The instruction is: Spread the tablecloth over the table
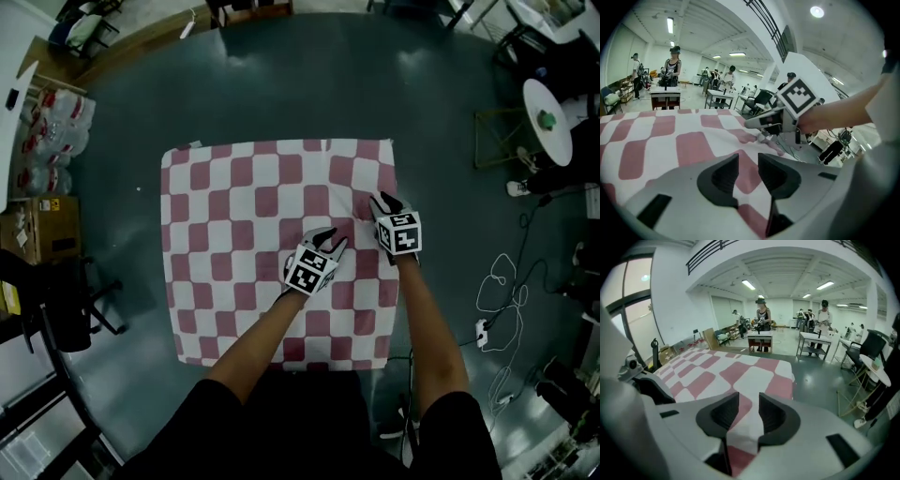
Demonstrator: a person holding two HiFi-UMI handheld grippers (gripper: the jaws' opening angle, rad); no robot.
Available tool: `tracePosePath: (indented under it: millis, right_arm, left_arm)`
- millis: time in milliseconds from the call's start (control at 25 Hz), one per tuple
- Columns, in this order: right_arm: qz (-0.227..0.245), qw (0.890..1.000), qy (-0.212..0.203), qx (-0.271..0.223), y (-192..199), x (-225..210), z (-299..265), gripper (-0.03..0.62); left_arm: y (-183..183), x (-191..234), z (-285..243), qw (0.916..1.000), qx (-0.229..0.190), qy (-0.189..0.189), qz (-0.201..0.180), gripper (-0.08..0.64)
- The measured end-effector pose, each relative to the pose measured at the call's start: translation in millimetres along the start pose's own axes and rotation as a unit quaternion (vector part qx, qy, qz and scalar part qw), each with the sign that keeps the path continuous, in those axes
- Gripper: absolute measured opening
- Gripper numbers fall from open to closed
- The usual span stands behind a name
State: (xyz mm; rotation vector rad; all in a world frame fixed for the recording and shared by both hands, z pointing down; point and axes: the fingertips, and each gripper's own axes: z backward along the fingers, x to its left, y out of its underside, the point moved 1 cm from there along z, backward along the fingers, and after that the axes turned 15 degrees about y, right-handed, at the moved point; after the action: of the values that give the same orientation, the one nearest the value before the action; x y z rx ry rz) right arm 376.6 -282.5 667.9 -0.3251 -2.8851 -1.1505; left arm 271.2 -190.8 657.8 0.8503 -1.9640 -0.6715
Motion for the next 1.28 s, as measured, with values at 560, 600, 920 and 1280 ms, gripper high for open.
tracePosePath:
  millis: [560,600,920,1280]
  right_arm:
    - [0.071,0.997,-0.038,-0.008,-31,-25,-72,0.161]
    - [0.059,0.997,-0.043,-0.013,-35,-27,-70,0.167]
    - [0.05,0.997,-0.05,-0.012,-42,-35,-86,0.141]
    - [0.025,0.996,-0.076,-0.047,-44,-40,-46,0.146]
  left_arm:
    - [-6,10,-51,0.9998,-0.001,-0.002,0.018,0.133]
    - [-8,12,-52,0.9997,-0.005,-0.006,0.024,0.133]
    - [0,8,-59,0.9993,0.031,-0.014,-0.013,0.133]
    - [3,4,-50,0.9998,0.017,0.0,0.015,0.14]
